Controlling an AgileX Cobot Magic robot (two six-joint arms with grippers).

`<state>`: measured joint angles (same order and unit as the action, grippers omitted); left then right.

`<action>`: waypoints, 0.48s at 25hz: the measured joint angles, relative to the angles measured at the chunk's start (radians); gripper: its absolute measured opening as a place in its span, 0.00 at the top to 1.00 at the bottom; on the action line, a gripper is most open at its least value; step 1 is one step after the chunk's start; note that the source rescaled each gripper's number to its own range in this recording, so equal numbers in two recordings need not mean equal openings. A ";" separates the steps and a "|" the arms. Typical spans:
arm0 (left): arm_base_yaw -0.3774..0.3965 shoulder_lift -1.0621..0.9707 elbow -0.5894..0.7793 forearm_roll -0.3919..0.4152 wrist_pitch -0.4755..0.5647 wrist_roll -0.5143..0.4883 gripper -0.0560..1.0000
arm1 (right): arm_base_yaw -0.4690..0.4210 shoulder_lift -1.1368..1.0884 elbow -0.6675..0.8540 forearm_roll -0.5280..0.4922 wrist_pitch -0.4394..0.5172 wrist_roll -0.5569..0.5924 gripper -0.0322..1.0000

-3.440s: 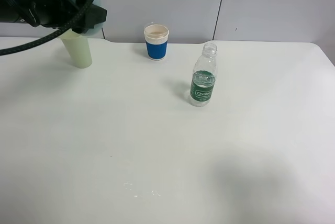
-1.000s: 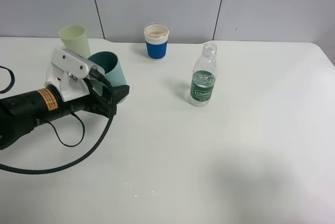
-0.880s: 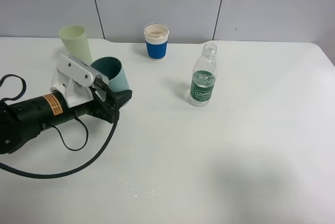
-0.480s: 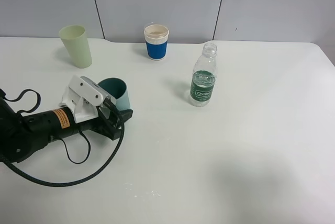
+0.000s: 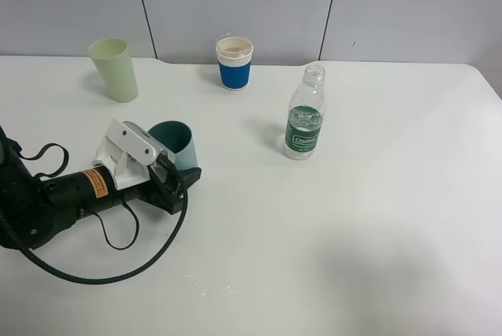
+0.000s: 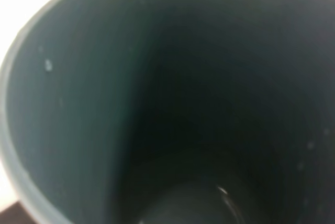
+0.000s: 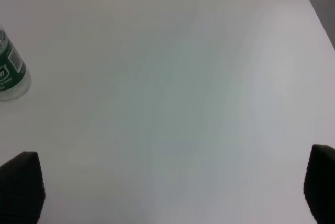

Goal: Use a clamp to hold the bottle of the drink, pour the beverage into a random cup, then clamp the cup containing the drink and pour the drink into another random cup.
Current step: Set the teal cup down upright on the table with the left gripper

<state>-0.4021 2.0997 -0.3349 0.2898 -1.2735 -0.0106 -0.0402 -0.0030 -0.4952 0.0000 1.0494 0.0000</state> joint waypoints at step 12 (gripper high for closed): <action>0.000 0.009 0.007 -0.009 0.048 -0.003 0.43 | 0.000 0.000 0.000 0.000 0.000 0.000 0.00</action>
<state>-0.4021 2.1086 -0.3281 0.2807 -1.2253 -0.0138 -0.0402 -0.0030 -0.4952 0.0000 1.0494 0.0000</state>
